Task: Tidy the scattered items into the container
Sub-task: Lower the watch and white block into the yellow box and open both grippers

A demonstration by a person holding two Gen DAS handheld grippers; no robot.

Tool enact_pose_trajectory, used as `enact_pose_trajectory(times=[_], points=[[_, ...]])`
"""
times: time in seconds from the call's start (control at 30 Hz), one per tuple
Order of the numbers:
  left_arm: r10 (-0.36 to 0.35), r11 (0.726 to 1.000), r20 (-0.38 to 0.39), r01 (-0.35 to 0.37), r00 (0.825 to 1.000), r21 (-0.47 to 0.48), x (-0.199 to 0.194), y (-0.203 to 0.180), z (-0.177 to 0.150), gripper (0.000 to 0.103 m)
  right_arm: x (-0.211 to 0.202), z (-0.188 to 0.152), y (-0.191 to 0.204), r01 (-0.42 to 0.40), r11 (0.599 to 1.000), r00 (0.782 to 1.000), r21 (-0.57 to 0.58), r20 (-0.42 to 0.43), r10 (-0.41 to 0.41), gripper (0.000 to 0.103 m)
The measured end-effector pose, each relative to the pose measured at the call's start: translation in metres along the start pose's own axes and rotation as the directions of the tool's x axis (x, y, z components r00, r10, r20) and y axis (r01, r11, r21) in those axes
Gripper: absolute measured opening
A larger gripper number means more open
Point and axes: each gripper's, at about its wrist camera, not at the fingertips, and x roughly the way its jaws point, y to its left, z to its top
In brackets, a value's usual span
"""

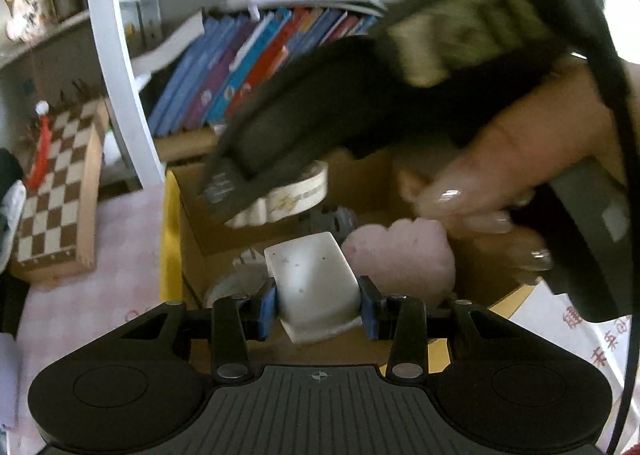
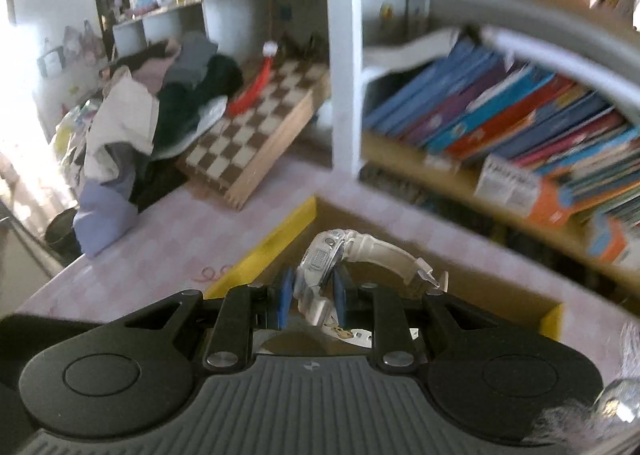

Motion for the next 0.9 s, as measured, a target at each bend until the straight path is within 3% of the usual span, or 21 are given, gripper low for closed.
enact_pose_trajectory(times=[0.27, 0.7, 0.8, 0.83, 0.87, 0.9], points=[[-0.015, 1.0, -0.077, 0.012, 0.997, -0.029, 0.027, 0.007, 0.003, 0.039, 0.053, 0.011, -0.005, -0.099, 0.994, 0.984, 0.039, -0.142, 0.103, 0.02], [-0.043, 0.998, -0.147, 0.036, 0.988, -0.051, 0.044, 0.013, -0.007, 0.039, 0.088, 0.004, -0.02, -0.109, 0.991, 0.971, 0.076, -0.205, 0.123, 0.022], [-0.046, 0.998, -0.149, 0.039, 0.988, -0.047, 0.044, 0.013, -0.009, 0.039, 0.088, 0.004, -0.024, -0.104, 0.991, 0.973, 0.084, -0.199, 0.119, 0.032], [-0.048, 0.998, -0.148, 0.041, 0.988, -0.049, 0.043, 0.013, -0.009, 0.039, 0.085, 0.005, -0.026, -0.107, 0.99, 0.974, 0.093, -0.188, 0.123, 0.043], [-0.05, 0.998, -0.148, 0.044, 0.988, -0.049, 0.043, 0.013, -0.01, 0.039, 0.081, 0.006, -0.028, -0.112, 0.988, 0.976, 0.105, -0.175, 0.129, 0.048], [-0.051, 0.998, -0.149, 0.045, 0.988, -0.046, 0.042, 0.013, -0.01, 0.039, 0.076, 0.007, -0.03, -0.115, 0.987, 0.978, 0.115, -0.161, 0.133, 0.048]])
